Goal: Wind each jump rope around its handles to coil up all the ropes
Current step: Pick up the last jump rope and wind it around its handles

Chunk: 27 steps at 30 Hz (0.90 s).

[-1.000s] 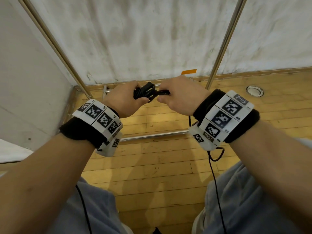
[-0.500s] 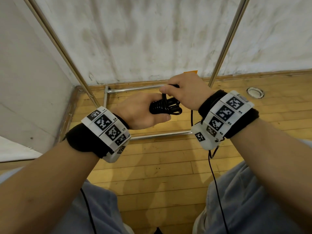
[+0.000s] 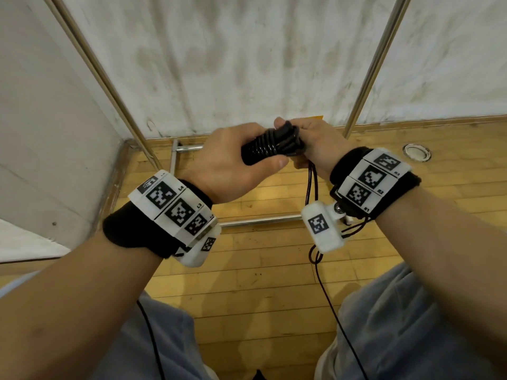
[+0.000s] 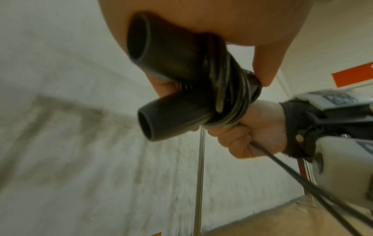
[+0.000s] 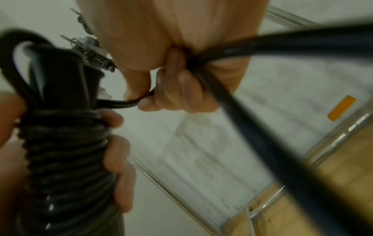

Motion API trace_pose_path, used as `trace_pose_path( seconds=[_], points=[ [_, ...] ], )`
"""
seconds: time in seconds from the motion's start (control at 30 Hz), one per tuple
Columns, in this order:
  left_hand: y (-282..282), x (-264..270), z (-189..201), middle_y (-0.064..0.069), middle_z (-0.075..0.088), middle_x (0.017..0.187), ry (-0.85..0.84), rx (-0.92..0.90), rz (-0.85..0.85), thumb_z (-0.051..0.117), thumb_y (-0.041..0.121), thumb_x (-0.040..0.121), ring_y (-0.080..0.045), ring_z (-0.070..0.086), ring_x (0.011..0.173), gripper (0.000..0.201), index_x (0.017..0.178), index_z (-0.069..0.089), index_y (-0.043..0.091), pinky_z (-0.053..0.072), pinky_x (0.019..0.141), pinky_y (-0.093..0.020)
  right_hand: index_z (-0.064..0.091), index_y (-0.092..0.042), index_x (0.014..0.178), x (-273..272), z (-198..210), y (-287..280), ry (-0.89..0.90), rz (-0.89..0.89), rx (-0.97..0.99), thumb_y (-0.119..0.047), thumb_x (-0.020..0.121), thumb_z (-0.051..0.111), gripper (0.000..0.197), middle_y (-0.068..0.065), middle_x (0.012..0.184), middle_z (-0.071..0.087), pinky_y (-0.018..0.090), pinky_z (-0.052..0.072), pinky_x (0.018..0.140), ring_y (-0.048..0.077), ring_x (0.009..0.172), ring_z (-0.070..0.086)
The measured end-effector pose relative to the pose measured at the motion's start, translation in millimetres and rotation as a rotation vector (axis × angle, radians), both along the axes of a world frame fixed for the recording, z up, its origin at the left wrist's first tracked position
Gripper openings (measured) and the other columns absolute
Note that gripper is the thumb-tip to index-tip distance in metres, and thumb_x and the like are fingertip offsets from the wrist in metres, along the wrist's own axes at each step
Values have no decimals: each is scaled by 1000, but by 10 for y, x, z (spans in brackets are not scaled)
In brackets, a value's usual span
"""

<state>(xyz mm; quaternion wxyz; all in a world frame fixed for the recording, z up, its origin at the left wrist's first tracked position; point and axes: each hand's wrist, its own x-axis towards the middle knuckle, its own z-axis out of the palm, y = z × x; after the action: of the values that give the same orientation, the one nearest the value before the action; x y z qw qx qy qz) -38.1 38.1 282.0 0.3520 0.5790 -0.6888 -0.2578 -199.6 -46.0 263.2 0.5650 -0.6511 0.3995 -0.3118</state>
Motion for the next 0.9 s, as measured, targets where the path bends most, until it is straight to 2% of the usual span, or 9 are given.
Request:
trace_pose_path(
  seconds=[0.1,0.2,0.3,0.43,0.53,0.67,0.77,0.83,0.9],
  points=[
    [-49,37,30,-2,66,75,67,-41,78,67,43,81,-19,66,58,34,100,60,17,56,56,-46,59,-17,74,94,-46,40,-150,-13,72,-17,97,46,26,-10,47,40,18,25,38,8,42,29],
    [-107,102,27,-4,67,75,143,-58,123,65,37,87,-20,65,55,34,107,54,13,56,51,-42,59,-21,78,223,-80,147,-151,-16,80,-22,99,42,27,-9,47,42,20,24,39,9,43,29],
    [-152,142,7,0,69,74,191,-65,133,62,34,89,-19,64,57,28,109,51,18,54,51,-37,58,-16,81,318,-102,223,-88,-29,64,-27,101,37,31,-6,51,44,20,27,39,7,40,32],
    [-255,219,-9,-4,67,76,235,-75,266,59,36,91,-21,64,56,25,109,54,19,56,52,-39,58,-13,79,367,-117,289,-20,-21,20,-25,101,36,34,1,56,40,25,23,44,12,41,28],
    [-311,278,-10,-4,65,78,284,-62,327,58,35,92,-20,63,58,22,109,55,21,57,56,-42,61,-19,77,362,-135,327,88,7,-53,-29,99,41,32,-3,57,39,26,28,46,13,45,31],
    [-329,269,-28,-4,64,77,208,-67,304,58,35,91,-16,62,53,24,111,57,20,55,50,-33,61,-18,80,350,-141,312,284,40,-144,-27,100,38,32,-4,58,46,33,39,59,14,52,43],
    [-330,259,-41,-6,65,77,226,-47,266,59,35,90,-25,64,56,28,112,58,18,56,50,-37,61,-15,90,330,-146,274,429,16,-172,-26,101,33,32,1,70,59,33,46,71,18,68,55],
    [-320,256,-43,-5,65,76,269,-29,243,60,36,89,-27,65,56,26,109,59,19,56,50,-38,61,-15,93,333,-144,262,468,1,-168,-25,101,33,30,5,81,65,35,48,77,21,79,61],
    [-323,260,-43,-4,66,76,349,-24,254,60,35,90,-24,64,57,25,108,60,18,54,51,-35,60,-15,94,353,-133,272,417,11,-119,-23,100,35,27,3,77,62,35,50,76,20,75,61]
  ],
)
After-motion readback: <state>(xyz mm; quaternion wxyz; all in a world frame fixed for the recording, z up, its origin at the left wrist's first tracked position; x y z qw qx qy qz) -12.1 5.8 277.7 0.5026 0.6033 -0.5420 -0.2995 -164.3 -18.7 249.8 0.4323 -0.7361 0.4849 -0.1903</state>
